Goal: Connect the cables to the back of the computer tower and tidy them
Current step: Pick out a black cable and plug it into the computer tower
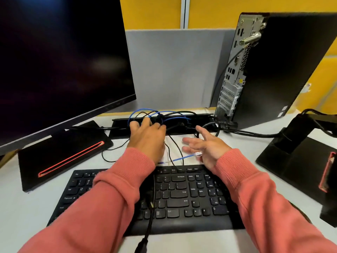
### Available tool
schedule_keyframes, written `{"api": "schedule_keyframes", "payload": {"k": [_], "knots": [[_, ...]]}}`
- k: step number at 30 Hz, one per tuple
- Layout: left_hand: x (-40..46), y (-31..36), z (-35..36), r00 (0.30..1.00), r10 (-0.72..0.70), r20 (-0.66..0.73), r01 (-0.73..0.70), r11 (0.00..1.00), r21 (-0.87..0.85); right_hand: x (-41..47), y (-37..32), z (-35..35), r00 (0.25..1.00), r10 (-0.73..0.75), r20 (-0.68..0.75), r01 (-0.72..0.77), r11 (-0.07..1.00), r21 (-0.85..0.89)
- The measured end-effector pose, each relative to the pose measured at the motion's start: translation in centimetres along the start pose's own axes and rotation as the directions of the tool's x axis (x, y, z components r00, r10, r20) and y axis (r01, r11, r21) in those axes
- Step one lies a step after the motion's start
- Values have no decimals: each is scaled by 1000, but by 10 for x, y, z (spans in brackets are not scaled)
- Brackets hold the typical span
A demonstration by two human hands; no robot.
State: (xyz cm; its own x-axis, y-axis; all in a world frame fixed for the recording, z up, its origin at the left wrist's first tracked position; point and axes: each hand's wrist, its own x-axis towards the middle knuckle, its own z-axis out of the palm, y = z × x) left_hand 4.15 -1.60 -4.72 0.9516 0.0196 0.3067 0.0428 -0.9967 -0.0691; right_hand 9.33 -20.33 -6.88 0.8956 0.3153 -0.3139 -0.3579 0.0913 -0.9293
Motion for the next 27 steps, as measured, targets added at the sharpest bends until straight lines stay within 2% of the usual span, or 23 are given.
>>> {"api": "schedule_keyframes", "payload": {"k": [2, 4, 9, 12, 14, 17, 20, 22, 24, 27], "knots": [[13, 0, -6, 997, -11, 80, 9, 1000, 23, 4, 1, -3, 1000, -1, -1, 1, 1000, -9], [20, -1, -7, 995, -22, 102, 18, 999, 48, 5, 2, -4, 1000, -4, 4, 4, 999, -39], [21, -1, -15, 998, -32, 52, 39, 992, -123, 1, 0, -5, 999, -34, -5, 33, 997, -73], [28, 1, -28, 996, -83, -19, 74, 959, -275, 0, 2, -1, 996, -87, -25, 82, 984, -156], [32, 1, -35, 993, -90, -77, 61, 948, -313, -2, 3, 1, 991, -125, -45, 114, 973, -199], [36, 0, -39, 989, -3, -147, -28, 977, -213, -14, 4, 2, 985, -172, -19, 160, 951, -265], [37, -2, -43, 980, 185, -78, -194, 973, -124, -22, 4, 7, 981, -185, 58, 193, 924, -329], [35, -2, -52, 975, 216, -60, -223, 958, -181, -29, 5, 13, 974, -202, 100, 225, 906, -358], [39, 2, -58, 985, 146, -87, -165, 945, -283, -29, 6, 13, 968, -221, 119, 250, 890, -380], [45, 10, -62, 990, 130, 60, -78, 842, -533, -34, 4, 13, 962, -227, 153, 268, 895, -356]]}}
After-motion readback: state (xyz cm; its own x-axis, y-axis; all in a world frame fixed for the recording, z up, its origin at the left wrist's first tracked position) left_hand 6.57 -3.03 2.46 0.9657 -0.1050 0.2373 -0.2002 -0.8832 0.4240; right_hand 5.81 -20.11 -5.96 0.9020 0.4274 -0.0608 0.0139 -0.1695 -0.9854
